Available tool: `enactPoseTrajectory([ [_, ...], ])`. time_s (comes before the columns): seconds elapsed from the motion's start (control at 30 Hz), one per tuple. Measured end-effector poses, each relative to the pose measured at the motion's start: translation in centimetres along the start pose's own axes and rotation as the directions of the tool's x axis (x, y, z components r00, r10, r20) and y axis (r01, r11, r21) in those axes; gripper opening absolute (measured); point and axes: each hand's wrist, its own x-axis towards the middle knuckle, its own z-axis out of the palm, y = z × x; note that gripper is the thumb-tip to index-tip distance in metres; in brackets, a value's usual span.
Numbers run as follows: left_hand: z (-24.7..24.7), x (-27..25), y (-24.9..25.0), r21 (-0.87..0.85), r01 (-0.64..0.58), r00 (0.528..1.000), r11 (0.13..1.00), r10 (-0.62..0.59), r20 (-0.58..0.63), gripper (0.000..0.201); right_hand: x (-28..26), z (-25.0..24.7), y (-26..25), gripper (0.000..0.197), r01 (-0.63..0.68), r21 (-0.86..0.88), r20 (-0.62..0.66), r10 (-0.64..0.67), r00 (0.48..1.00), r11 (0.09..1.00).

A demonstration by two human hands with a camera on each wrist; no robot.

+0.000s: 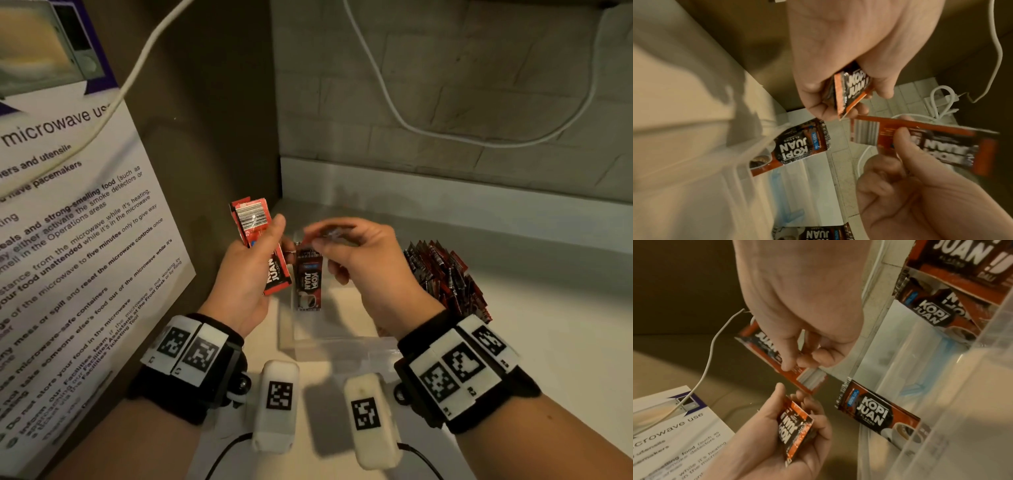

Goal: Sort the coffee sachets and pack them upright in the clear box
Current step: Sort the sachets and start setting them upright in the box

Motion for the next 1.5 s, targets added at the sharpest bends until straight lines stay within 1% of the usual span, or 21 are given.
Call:
enactPoseTrajectory([
  [0.1,0.3,-0.1,0.1,-0.068,0.025,0.999,0.997,-0.022,0.046,0.017,0.0,-0.6,0.2,0.026,0.136,-0.005,0.039,-0.136,0.99,0.991],
  [0.23,0.4,0.0,0.6,-0.129,0.068,0.985,0.989,-0.047,0.164,0.03,-0.1,-1.0,0.7,0.021,0.183,-0.104,0.11,-0.172,0.979,0.978],
  [0.3,0.5,0.1,0.8,-0.108,0.057,0.986,0.993,-0.039,0.164,0.019,-0.3,-1.0,0.8,0.027,0.182,-0.131,0.125,-0.166,0.978,0.974],
  [0.37,0.4,0.2,0.9,-0.109,0.045,0.992,0.993,-0.032,0.12,0.008,-0.3,-0.9,1.0,0.037,0.167,-0.126,0.106,-0.154,0.982,0.978],
  [0.4,0.3,0.3,1.0,-0.134,0.038,0.995,0.99,-0.026,0.093,0.007,-0.3,-0.9,1.0,0.04,0.129,-0.093,0.069,-0.123,0.99,0.987],
  [0.5,-0.2,0.7,1.0,-0.21,0.012,1.0,0.978,-0.007,0.027,0.009,0.0,-1.4,1.3,0.043,-0.065,0.043,-0.088,0.069,0.994,0.997],
  [0.53,-0.4,0.8,1.0,-0.229,0.004,1.0,0.973,-0.003,0.006,0.009,0.1,-1.6,1.4,0.042,-0.101,0.029,-0.11,0.104,0.988,0.994],
  [0.6,-0.4,1.0,0.8,-0.276,0.0,1.0,0.961,-0.003,-0.011,0.009,-0.1,-1.7,1.7,0.04,-0.141,-0.014,-0.079,0.139,0.987,0.99],
  [0.7,0.1,0.7,0.2,-0.242,0.016,1.0,0.97,-0.011,0.024,0.009,-0.4,-0.9,1.8,0.023,-0.122,0.089,-0.038,0.126,0.991,0.989],
  [0.8,0.4,0.3,-0.6,-0.128,0.061,0.995,0.99,-0.05,0.091,0.009,-0.1,-0.8,1.5,0.008,-0.071,0.282,-0.097,0.102,0.99,0.957],
  [0.9,-0.2,0.4,-0.8,-0.074,0.105,0.985,0.992,-0.093,0.143,0.011,0.2,-1.2,1.0,0.007,-0.036,0.366,-0.118,0.085,0.989,0.93],
  [0.97,-0.8,0.5,-0.7,-0.064,0.109,0.986,0.992,-0.1,0.134,0.006,0.3,-1.6,0.9,0.01,-0.032,0.389,-0.13,0.09,0.987,0.921],
  [1.03,-1.4,0.9,-0.7,-0.06,0.094,0.993,0.994,-0.089,0.082,0.005,0.3,-2.1,1.0,0.01,-0.028,0.339,-0.155,0.085,0.984,0.94],
  [1.07,-1.7,1.1,-0.8,-0.056,0.091,0.995,0.994,-0.088,0.043,0.005,0.3,-2.3,1.2,0.009,-0.034,0.265,-0.171,0.082,0.982,0.964],
  [1.13,-2.3,1.7,-1.1,-0.034,0.091,0.995,0.995,-0.092,-0.039,0.004,0.3,-2.6,1.7,0.01,-0.095,0.041,-0.194,0.101,0.976,0.995],
  [1.2,-2.6,2.2,-1.6,-0.013,0.11,0.989,0.994,-0.111,-0.102,0.007,0.3,-2.7,2.3,0.012,-0.203,-0.174,-0.177,0.172,0.969,0.964],
  [1.23,-2.7,2.3,-1.9,-0.011,0.123,0.986,0.992,-0.123,-0.116,0.009,0.2,-2.6,2.6,0.013,-0.257,-0.243,-0.155,0.224,0.962,0.935],
  [1.3,-2.6,2.3,-2.6,-0.001,0.148,0.981,0.989,-0.147,-0.125,0.01,0.1,-2.2,3.6,0.021,-0.352,-0.303,-0.131,0.327,0.936,0.886],
  [1.37,-2.4,2.1,-3.3,0.04,0.167,0.979,0.985,-0.161,-0.127,0.011,0.2,-1.9,4.8,0.035,-0.419,-0.317,-0.165,0.385,0.908,0.851],
  [1.43,-2.2,2.0,-3.9,0.074,0.185,0.976,0.98,-0.174,-0.13,0.008,0.5,-1.5,5.9,0.043,-0.436,-0.367,-0.205,0.385,0.9,0.822],
  [1.5,-2.2,1.8,-4.4,0.103,0.185,0.977,0.977,-0.171,-0.13,0.007,0.9,-1.2,6.4,0.043,-0.44,-0.426,-0.227,0.377,0.898,0.791],
])
